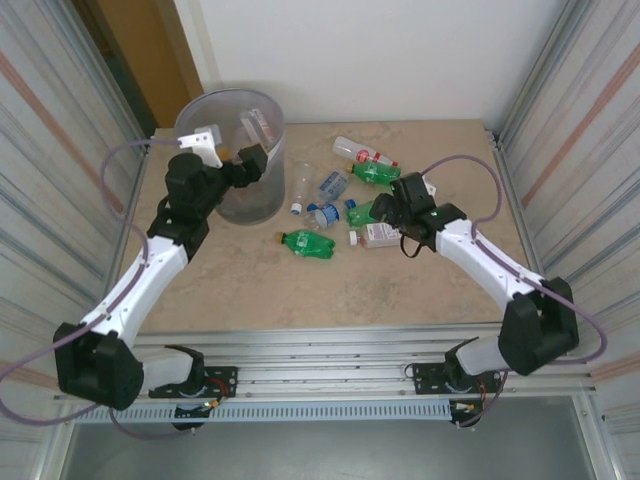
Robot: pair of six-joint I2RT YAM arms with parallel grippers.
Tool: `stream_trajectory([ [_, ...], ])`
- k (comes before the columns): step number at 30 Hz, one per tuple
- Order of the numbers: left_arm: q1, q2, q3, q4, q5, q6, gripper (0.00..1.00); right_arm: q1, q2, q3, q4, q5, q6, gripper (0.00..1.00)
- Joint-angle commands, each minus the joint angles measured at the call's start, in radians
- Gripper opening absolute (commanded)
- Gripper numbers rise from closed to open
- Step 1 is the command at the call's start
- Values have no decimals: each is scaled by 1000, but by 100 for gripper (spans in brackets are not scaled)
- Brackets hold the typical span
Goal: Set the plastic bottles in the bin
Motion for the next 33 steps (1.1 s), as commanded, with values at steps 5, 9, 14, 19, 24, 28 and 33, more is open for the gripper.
stream_trajectory([
  [5,-1,-111,-129,-6,-104,31,99,27,140,65,-41,-84,96,98],
  [9,0,-142,-133,-26,-119,51,99,52,187,78,-26,-85,124,98],
  [14,-1,-148,-138,-17,-89,50,99,63,242,83,-5,-111,159,98],
  [19,-1,-144,-139,-18,-85,53,99,73,289,96,13,-118,172,98],
  [24,-1,-135,-139,-16,-80,51,99,75,325,109,27,-124,187,98],
  [28,-1,-132,-141,-15,-76,51,99,77,346,116,46,-125,196,98],
  [33,-1,-132,-143,-10,-70,51,99,75,375,139,44,-107,198,98],
])
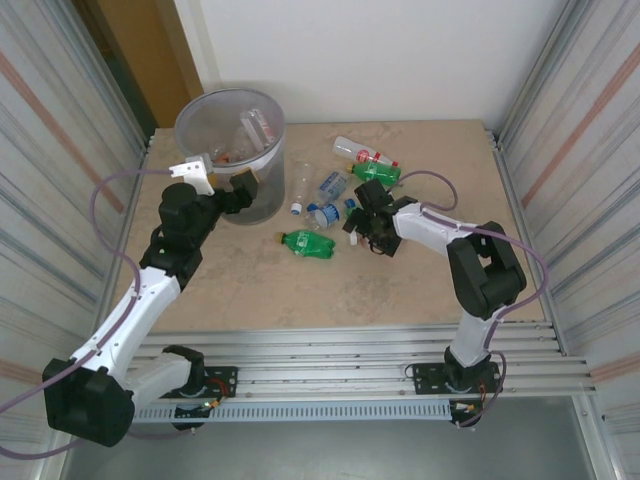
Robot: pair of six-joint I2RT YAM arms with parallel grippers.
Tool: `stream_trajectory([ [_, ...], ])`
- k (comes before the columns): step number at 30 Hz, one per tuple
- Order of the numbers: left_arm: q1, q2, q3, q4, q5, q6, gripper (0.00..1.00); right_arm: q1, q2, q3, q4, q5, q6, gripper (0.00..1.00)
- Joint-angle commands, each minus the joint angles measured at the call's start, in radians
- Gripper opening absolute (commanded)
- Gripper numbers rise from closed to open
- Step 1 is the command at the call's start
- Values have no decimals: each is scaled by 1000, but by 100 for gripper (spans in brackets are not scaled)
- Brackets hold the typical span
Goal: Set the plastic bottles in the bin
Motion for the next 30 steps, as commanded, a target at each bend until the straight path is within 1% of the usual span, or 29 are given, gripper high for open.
stream_trajectory([
  [1,0,0,-7,26,8,20,99,8,30,33,2,20,32,98],
  [7,-1,-2,-8,28,10,21,99,7,47,29,-6,25,38,98],
  [12,-1,-1,-8,36,15,18,99,4,33,-2,-13,34,33,98],
  [16,-1,2,-5,37,20,19,99,-1,10,-36,-18,40,21,100],
  [22,-1,16,20,7,31,30,99,-20,-29,-82,-34,52,1,96],
  [30,-1,36,33,0,43,22,99,-46,-58,-110,-38,68,-52,94],
])
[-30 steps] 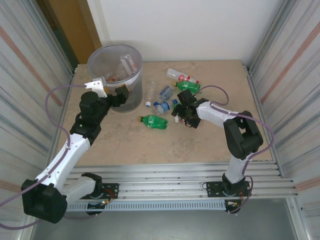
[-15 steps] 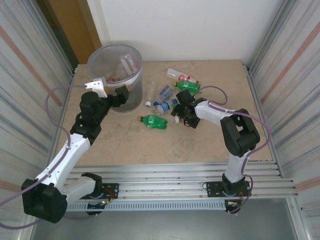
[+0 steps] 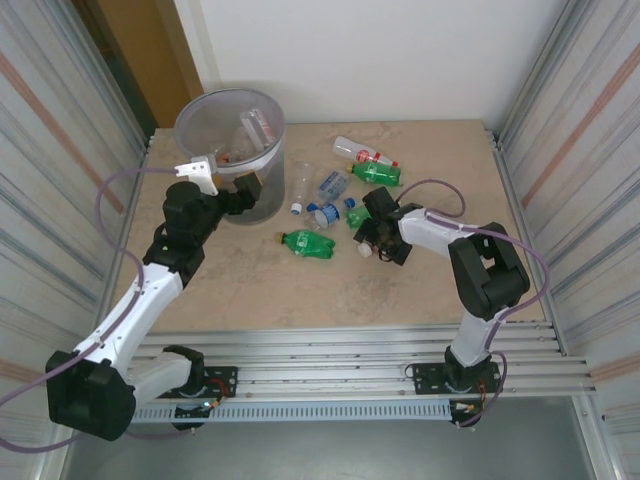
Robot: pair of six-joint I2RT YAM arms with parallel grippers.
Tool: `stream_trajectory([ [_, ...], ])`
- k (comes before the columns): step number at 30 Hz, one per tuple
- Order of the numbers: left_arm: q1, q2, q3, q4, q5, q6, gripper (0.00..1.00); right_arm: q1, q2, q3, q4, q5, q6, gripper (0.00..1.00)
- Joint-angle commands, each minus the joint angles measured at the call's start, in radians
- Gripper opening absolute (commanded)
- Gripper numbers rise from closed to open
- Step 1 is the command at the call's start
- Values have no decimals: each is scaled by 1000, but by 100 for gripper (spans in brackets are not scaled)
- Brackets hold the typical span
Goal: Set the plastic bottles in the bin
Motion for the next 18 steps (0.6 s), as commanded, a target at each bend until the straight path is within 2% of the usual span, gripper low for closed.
stream_trajectory([
  [1,-1,4,32,3,18,11,99,-14,-25,-9,-33,35,-41,94],
  [7,0,2,37,-14,13,11,99,-26,13,27,-36,47,-87,94],
  [12,-1,6,37,-20,11,11,99,-26,48,62,-38,68,-112,100],
  [18,-1,17,44,-23,13,2,99,-35,81,95,-24,69,-109,99],
])
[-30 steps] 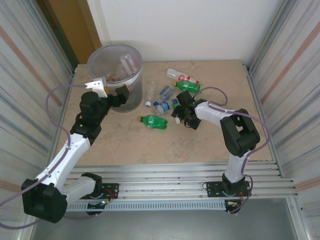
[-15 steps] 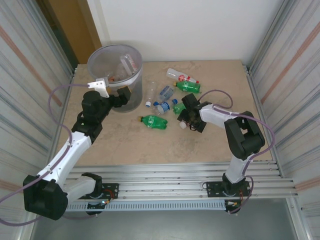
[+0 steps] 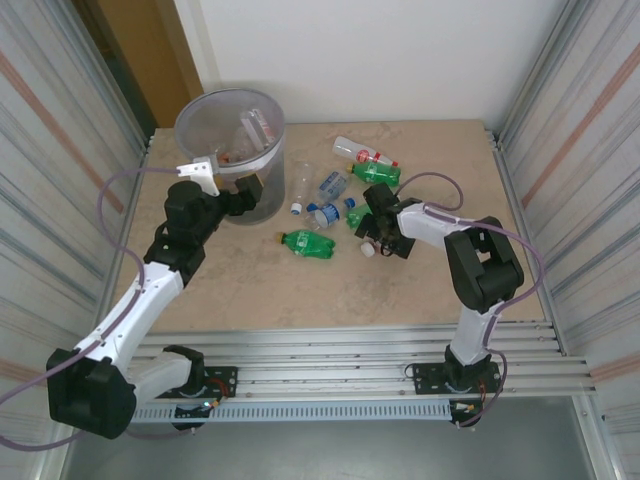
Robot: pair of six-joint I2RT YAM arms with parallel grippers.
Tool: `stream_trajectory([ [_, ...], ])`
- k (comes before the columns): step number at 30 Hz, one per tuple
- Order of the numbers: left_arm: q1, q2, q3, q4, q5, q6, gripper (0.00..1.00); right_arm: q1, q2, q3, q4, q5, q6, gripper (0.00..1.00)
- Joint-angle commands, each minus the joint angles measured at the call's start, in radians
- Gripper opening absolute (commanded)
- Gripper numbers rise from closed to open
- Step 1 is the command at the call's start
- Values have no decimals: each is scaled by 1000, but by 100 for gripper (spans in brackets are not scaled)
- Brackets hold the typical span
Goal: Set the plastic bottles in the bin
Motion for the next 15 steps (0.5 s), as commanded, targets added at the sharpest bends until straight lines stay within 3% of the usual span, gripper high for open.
stream_trajectory([
  [1,-1,11,40,-6,8,3,99,-10,25,36,-11,21,-25,99],
  [6,-1,27,46,-9,12,-1,99,-15,47,55,-9,28,-41,98],
  [15,-1,40,52,-11,11,-11,99,-21,19,-6,-5,29,-51,83],
])
